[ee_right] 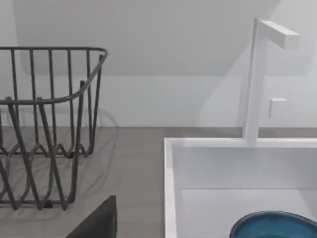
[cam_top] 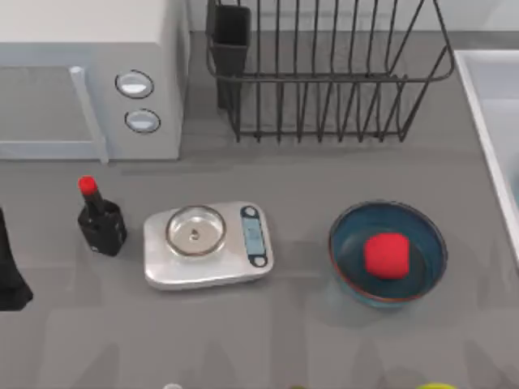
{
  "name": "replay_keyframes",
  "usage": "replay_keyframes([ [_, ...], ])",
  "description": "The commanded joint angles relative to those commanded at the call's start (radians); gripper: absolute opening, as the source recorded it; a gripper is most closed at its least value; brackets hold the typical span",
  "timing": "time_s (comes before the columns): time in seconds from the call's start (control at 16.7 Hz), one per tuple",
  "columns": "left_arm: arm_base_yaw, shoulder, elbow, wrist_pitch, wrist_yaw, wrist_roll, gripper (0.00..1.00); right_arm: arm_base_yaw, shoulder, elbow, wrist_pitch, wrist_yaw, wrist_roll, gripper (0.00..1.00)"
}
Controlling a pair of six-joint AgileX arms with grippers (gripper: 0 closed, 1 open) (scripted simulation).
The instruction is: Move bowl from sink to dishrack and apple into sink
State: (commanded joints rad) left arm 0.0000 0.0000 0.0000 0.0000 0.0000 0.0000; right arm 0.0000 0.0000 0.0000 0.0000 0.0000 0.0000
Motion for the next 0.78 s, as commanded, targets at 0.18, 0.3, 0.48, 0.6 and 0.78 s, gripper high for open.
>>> replay_keyframes([
  [0.18,0.000,0.000,0.000,0.000,0.000,0.000,1.00,-0.001,0.009,0.009,-0.005,0.000,-0.001,1.00],
  [0.3,0.000,0.000,0.000,0.000,0.000,0.000,1.00,-0.008,0.053,0.053,-0.028,-0.001,-0.008,1.00],
  [0.48,0.000,0.000,0.000,0.000,0.000,0.000,1.00,-0.029,0.189,0.186,-0.099,-0.004,-0.029,1.00],
  [0.6,0.000,0.000,0.000,0.000,0.000,0.000,1.00,-0.048,0.317,0.308,-0.165,-0.006,-0.049,1.00],
  [0.78,0.000,0.000,0.000,0.000,0.000,0.000,1.00,-0.083,0.558,0.532,-0.286,-0.010,-0.086,1.00],
])
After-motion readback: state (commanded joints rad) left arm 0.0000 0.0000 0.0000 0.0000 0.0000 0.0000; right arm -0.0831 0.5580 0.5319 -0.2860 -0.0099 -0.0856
